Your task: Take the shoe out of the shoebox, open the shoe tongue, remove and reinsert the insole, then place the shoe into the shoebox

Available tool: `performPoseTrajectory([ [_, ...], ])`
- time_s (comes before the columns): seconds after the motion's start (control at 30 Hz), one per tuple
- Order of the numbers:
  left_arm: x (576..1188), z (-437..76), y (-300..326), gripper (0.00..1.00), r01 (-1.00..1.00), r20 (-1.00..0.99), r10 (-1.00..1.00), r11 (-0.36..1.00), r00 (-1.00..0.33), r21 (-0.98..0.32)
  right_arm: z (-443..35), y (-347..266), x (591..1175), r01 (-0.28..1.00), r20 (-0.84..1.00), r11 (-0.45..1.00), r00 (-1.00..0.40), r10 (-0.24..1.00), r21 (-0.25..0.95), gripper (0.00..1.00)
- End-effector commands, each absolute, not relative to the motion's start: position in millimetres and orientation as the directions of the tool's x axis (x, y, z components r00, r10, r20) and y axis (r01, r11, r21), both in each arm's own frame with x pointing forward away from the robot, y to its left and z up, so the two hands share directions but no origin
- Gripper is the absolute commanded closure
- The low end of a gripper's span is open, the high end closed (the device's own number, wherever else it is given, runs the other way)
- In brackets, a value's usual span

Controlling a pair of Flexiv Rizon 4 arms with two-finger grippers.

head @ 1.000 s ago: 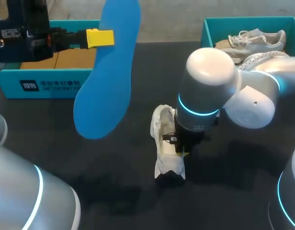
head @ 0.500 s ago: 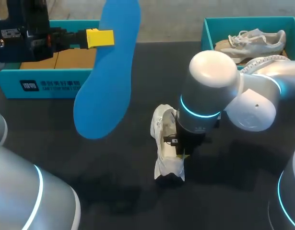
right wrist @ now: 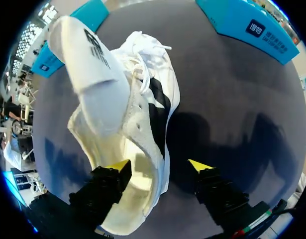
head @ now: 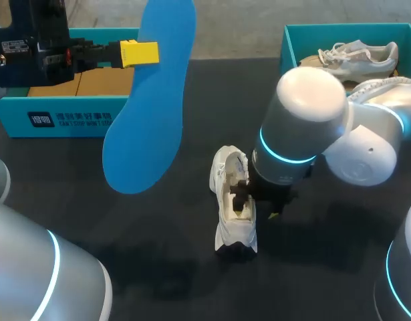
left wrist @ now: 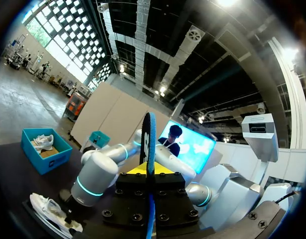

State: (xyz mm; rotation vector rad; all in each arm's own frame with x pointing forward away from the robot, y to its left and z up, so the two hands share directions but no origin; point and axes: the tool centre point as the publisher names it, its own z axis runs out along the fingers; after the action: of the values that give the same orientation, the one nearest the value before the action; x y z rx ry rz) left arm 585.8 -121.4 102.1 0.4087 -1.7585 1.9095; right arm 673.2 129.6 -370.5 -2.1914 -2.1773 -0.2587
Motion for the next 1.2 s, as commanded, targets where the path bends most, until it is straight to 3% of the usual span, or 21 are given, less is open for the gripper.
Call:
performPoseTrajectory([
  [0.03, 586.9, 102.7, -121.7, 1.00, -0.551, 0.540, 0.163, -0.028, -0.826, -0.834, -347.9, 112.3, 668.4, 0.995, 0.193, -0.019, -0.002, 0.981, 0.103, 0.00],
  [0.63, 586.9, 102.7, -121.7, 1.00, -0.551, 0.540, 0.163, -0.028, -0.826, -0.834, -298.4, 78.8, 677.3, 0.994, 0.481, 0.001, -0.054, 0.875, 0.111, 0.00],
  [1.2, 601.4, 106.3, -116.7, 1.00, -0.501, 0.480, 0.192, -0.085, -0.856, -0.861, -281.8, 59.7, 685.6, 0.991, 0.687, 0.028, -0.110, 0.718, 0.130, 0.00],
])
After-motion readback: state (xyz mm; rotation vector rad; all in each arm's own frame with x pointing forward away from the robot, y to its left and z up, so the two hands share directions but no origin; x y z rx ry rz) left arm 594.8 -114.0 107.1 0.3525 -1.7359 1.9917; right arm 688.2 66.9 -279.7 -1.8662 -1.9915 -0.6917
